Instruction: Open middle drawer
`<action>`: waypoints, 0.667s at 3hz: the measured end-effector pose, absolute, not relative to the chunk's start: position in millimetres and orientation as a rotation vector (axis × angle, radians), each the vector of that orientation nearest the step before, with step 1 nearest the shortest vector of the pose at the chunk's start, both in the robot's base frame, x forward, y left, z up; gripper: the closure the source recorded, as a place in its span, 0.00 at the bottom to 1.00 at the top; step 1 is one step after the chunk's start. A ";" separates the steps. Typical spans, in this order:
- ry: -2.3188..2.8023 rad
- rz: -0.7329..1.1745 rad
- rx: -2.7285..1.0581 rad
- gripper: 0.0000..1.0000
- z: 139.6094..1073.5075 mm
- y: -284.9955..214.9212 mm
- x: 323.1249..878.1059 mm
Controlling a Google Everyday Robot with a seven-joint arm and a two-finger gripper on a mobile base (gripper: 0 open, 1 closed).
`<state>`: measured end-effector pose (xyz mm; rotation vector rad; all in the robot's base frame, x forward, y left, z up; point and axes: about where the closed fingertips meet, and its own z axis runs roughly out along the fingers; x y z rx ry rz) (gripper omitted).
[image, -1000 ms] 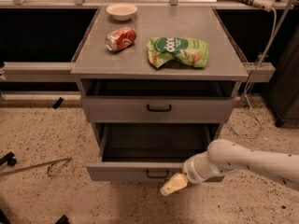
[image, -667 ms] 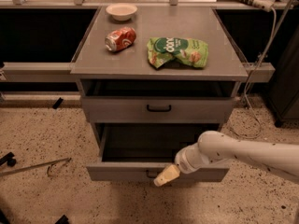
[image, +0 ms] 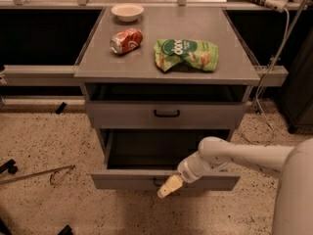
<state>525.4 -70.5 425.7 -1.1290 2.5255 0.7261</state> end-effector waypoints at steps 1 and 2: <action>2.527 0.729 -1.129 0.00 430.8 -70.4 524.8; 2.596 0.748 -1.056 0.00 448.9 -95.1 485.8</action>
Offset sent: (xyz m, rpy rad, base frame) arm -0.1886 -0.0812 0.0214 -0.0595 0.2596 -0.0934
